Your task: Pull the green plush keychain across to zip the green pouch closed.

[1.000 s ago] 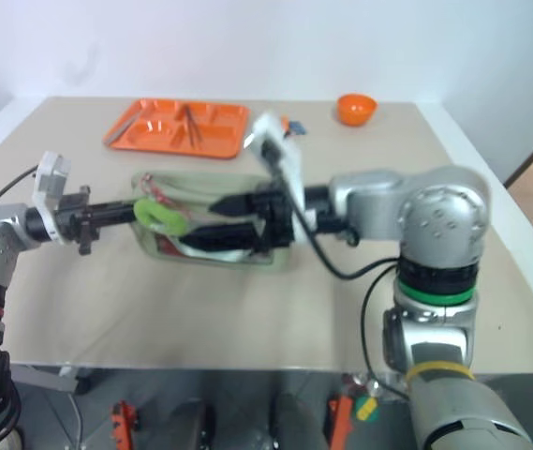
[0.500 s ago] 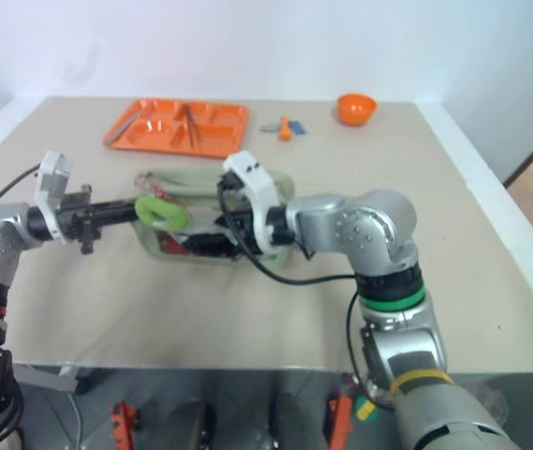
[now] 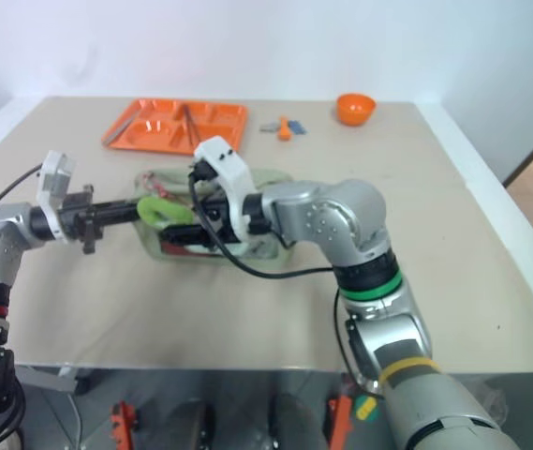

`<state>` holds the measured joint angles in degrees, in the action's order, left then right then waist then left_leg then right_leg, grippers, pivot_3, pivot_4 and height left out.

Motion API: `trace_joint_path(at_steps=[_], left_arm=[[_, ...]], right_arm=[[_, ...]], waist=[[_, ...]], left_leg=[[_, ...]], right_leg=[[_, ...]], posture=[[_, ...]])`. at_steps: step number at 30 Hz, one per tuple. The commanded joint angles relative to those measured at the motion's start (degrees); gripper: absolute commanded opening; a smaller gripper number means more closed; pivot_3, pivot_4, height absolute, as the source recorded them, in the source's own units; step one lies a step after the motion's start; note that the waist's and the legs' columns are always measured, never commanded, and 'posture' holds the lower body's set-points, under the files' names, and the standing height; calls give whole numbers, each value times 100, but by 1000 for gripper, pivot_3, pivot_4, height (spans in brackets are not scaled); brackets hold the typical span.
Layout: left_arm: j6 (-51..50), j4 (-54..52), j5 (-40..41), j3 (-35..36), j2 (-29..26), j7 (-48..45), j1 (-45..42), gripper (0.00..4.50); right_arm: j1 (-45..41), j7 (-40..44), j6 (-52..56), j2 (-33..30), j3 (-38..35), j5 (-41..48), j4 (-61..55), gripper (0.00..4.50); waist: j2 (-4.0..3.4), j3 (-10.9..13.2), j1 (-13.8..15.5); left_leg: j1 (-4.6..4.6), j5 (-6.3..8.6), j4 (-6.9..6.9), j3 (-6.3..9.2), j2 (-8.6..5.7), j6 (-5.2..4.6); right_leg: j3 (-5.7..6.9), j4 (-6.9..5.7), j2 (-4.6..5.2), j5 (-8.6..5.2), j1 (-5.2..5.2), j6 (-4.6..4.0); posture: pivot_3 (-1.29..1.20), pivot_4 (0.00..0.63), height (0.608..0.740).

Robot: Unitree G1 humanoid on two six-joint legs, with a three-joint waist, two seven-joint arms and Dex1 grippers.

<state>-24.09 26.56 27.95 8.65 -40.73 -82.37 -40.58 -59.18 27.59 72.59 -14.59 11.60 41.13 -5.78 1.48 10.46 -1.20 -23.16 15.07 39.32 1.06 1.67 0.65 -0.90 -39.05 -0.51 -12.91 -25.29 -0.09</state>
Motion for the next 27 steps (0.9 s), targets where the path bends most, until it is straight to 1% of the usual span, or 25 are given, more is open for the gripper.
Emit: trace_joint_path(at_steps=[1, 2, 4, 12, 13, 18, 21, 23, 27], left_arm=[[21, -62, 16, -25, 16, 1, -47, 0], [22, -65, 18, -20, 13, 4, -43, 0], [29, -67, 21, -13, 5, 9, -31, 0], [1, -129, 49, 9, -9, 40, 23, 0], [3, -127, 49, 9, -8, 41, 23, 0], [15, -112, 49, 7, 3, 39, 20, 0], [37, -78, 39, -4, 26, 35, 6, 0], [61, -35, 26, -16, 50, 28, -15, 0], [109, 40, -7, -33, 104, 6, -50, 0]], right_arm=[[-233, 128, -253, 75, -36, -166, 58, 3924], [-239, 155, -287, 82, -28, -212, 79, 3678], [-235, 215, -350, 92, -4, -303, 117, 3027], [-214, 390, -477, 133, -6, -507, 204, 245], [-215, 410, -483, 134, -6, -524, 210, 7], [-308, 512, -432, 102, -74, -555, 235, 7], [-571, 556, -188, 106, -306, -387, 256, 7], [-849, 505, 103, 189, -623, -189, 386, 7], [-1551, 186, 794, 539, -1508, 214, 817, 7]], waist=[[0, 0, 0], [0, 0, 0], [0, 0, 0], [0, 0, -1], [0, 0, -1], [0, 0, -1], [-1, 1, -1], [-2, 1, 0], [-2, 2, -5]], left_leg=[[0, 0, 0, 1, 0, 0], [0, 0, 0, 2, 1, 0], [0, 0, 0, 3, 2, 0], [0, 0, -1, 2, 1, 0], [0, 0, -1, 2, 2, 0], [0, 0, -1, 1, 1, 0], [0, 0, -1, 2, 1, 0], [-1, 0, -1, 3, 2, 0], [-2, 0, -6, 1, 3, 0]], right_leg=[[0, 0, -1, 0, 0, 0], [1, 0, -1, 0, 0, -1], [2, 0, -2, 0, 0, -1], [1, 0, -1, 0, 0, -1], [2, 0, -2, 0, 0, -1], [1, 0, -1, 0, 0, -1], [1, 0, -1, 0, -1, -1], [3, 0, -1, 0, -2, -1], [1, 1, -2, 7, -5, -14]], posture=[[0, 150, 740], [0, 150, 740], [0, 150, 740], [0, 150, 740], [0, 150, 740], [0, 150, 740], [0, 150, 740], [0, 150, 740], [0, 150, 740]])
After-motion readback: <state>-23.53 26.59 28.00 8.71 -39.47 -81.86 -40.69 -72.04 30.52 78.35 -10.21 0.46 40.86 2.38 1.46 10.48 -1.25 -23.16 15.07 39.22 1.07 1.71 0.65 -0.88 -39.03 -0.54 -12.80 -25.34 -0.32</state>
